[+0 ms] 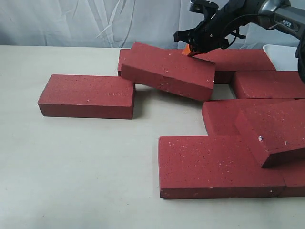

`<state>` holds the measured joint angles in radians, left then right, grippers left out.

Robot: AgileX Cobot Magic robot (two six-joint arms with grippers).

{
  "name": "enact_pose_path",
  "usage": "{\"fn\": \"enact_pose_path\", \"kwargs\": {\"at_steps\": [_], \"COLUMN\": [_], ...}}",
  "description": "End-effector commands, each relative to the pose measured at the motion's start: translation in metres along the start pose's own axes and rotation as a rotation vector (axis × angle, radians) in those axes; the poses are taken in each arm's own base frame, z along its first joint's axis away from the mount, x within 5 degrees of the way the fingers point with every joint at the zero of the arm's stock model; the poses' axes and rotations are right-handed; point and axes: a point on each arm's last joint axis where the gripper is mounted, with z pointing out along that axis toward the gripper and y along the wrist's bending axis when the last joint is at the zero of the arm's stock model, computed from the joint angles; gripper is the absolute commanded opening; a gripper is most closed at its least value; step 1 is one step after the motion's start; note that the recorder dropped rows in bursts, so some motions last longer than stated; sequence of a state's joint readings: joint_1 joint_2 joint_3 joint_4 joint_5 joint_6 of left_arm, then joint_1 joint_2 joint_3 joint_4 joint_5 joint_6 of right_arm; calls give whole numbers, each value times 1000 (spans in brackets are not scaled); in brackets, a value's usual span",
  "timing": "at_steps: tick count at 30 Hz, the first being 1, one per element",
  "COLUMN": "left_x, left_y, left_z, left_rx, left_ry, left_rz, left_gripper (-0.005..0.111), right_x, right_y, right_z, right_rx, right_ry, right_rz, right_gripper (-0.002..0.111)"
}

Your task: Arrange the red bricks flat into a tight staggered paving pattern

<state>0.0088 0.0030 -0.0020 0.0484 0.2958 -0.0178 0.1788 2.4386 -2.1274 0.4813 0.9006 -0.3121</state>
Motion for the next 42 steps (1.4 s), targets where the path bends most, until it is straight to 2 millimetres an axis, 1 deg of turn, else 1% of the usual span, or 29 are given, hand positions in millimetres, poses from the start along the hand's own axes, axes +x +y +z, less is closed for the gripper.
{"fn": "enact_pose_path", "kwargs": {"at_steps": [1,7,10,18,20,22,25,26,27,28,29,30,31,32,34,36,38,40,41,42], "left_x": [0,0,0,0,0,0,0,0,0,0,0,0,0,0,0,0,0,0,0,0], "left_y": [0,0,0,0,0,0,0,0,0,0,0,0,0,0,0,0,0,0,0,0], "left_z": [0,0,0,0,0,0,0,0,0,0,0,0,0,0,0,0,0,0,0,0], "left_rx": [3,3,3,3,3,3,3,3,3,3,3,3,3,3,3,3,3,3,3,3], "left_ry": [-10,-10,-10,-10,-10,-10,-10,-10,-10,-10,-10,-10,-10,-10,-10,-10,-10,-10,-10,-10], "left_rz": [-7,-7,-7,-7,-7,-7,-7,-7,-7,-7,-7,-7,-7,-7,-7,-7,-7,-7,-7,-7], "left_gripper": [79,79,79,79,79,79,79,79,79,79,79,79,79,79,79,79,79,79,79,79], "right_x": [13,11,10,7,5,2,-5,-10,-12,-11,-11,-9,-7,-2,7,20,40,58,63,72], "right_y": [-14,-8,1,25,27,30,38,48,54,70,77,91,95,109,121,130,132,132,130,132], "right_z": [-6,-5,-3,5,5,1,-12,-24,-30,-39,-42,-45,-45,-43,-40,-31,-17,-5,-3,-2], "right_rx": [2,-42,-82,-111,-114,-119,-138,-181,-205,-236,-244,-259,-266,-286,-298,-293,-262,-230,-211,-202], "right_ry": [128,114,97,50,33,14,-31,-60,-68,-53,-45,-28,-14,31,94,167,239,254,237,236], "right_rz": [-18,-82,-123,-206,-203,-201,-194,-187,-206,-257,-271,-299,-302,-319,-349,-352,-353,-339,-326,-321], "right_gripper": [0,0,0,0,0,0,0,0,0,0,0,0,0,0,0,0,0,0,0,0]}}
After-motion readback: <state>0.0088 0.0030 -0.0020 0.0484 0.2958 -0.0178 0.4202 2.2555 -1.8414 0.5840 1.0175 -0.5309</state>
